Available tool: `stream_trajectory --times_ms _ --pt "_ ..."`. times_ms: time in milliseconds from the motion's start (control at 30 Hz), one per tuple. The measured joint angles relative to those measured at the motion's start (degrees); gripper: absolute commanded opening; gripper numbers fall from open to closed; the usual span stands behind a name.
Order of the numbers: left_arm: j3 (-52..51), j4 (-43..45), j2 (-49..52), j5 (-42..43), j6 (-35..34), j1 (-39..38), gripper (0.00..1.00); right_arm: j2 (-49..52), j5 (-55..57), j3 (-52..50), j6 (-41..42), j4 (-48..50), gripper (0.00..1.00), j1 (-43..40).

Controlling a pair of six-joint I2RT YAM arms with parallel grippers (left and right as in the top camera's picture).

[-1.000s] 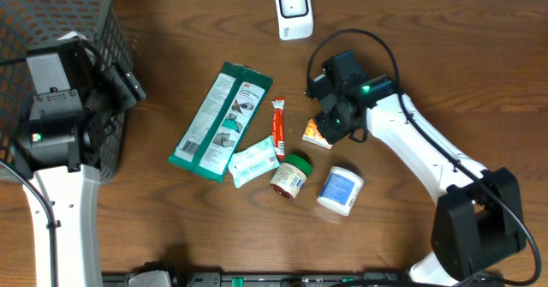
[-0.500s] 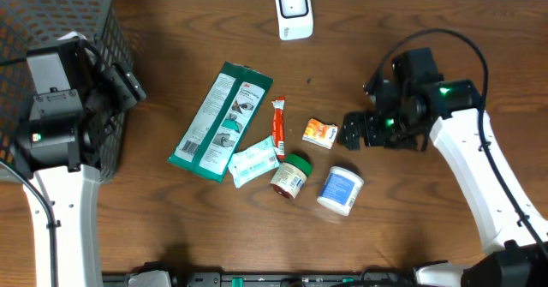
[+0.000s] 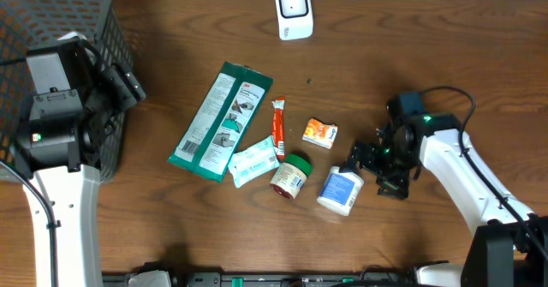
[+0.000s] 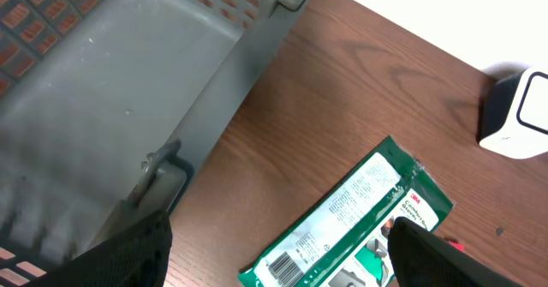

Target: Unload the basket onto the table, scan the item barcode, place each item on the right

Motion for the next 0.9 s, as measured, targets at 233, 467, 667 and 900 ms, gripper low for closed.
stream_trajectory --times_ms 233,467,667,900 --pt "0.0 0.0 0.0 0.0 0.0 0.0 0.83 0.0 -5.9 -2.5 1.8 3.7 0.99 0.0" --pt "0.0 0.0 0.0 0.0 0.0 0.0 0.83 0.0 -8.7 -2.5 1.9 4.7 0.99 0.0" --pt "0.0 0.0 0.0 0.0 0.0 0.0 0.83 0.0 -10.8 -2.5 1.8 7.3 0.99 0.6" --pt "0.0 0.0 0.0 0.0 0.0 0.0 0.83 0.0 -11.9 -2.5 1.9 8.9 0.99 3.3"
